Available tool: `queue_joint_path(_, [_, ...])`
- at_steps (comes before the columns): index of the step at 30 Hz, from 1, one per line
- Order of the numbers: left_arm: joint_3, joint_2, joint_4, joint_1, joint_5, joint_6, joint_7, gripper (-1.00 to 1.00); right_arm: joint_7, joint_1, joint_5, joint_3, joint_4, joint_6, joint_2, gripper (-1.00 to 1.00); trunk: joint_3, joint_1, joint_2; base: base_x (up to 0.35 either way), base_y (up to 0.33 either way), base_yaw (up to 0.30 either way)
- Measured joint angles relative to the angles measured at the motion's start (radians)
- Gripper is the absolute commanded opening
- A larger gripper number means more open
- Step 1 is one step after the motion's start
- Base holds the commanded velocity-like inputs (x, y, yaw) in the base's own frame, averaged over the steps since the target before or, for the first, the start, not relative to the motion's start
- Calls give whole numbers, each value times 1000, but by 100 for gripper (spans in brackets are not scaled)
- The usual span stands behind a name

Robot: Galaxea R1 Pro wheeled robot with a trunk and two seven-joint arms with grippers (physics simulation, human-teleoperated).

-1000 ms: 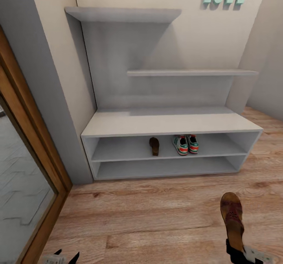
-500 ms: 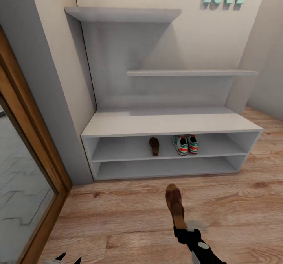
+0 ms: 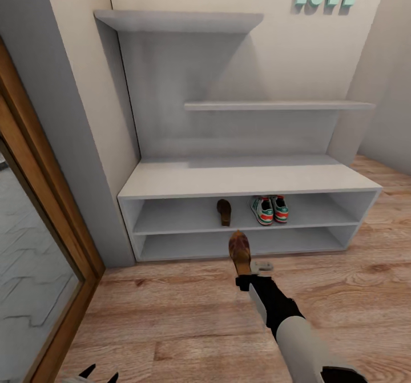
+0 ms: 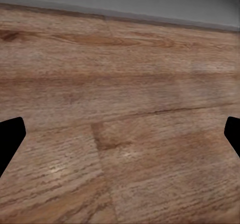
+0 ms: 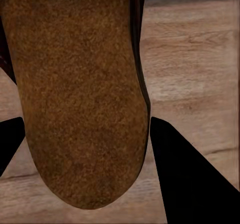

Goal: Pick up the two gym shoes and the two sandals from the corridor floor and place them onto the hallstand (shoe rack) in the corridor, making sure they are on the rack and not on the floor. Arrange them so the two gym shoes are next to each other and the two sandals are next to each other.

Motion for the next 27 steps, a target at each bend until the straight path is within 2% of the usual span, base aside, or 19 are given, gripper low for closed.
queue_joint_path(3, [-4,-1,0,0,-1,-1,-1,100,2,-14,-3,14,-4,8,0,-100,0,0,0,0,0,0])
queue_joint_path(4, [-4,-1,0,0,-1,-1,-1,100,2,-14,-4,23,-2,9,0,-100,0,0,0,0,0,0])
queue_joint_path(6, [-5,-1,0,0,-1,-1,-2,100,3,-15,-4,67,0,8,0,-100,0,0,0,17,0,0])
queue_joint_path(8, [-5,-2,0,0,-1,-1,-2,100,4,-15,-3,73,1,7,0,-100,0,0,0,99,0,0])
queue_joint_path(13, [-5,-3,0,0,-1,-1,-2,100,3,-15,-5,77,0,4,0,-100,0,0,0,240,0,13])
queue_joint_path(20, [-6,-4,0,0,-1,-1,-2,100,2,-15,-6,77,2,4,0,-100,-5,0,0,306,0,179])
queue_joint_path(27, [-6,-4,0,0,-1,-1,-2,100,2,-15,-6,77,2,4,0,-100,-11,0,0,76,0,149])
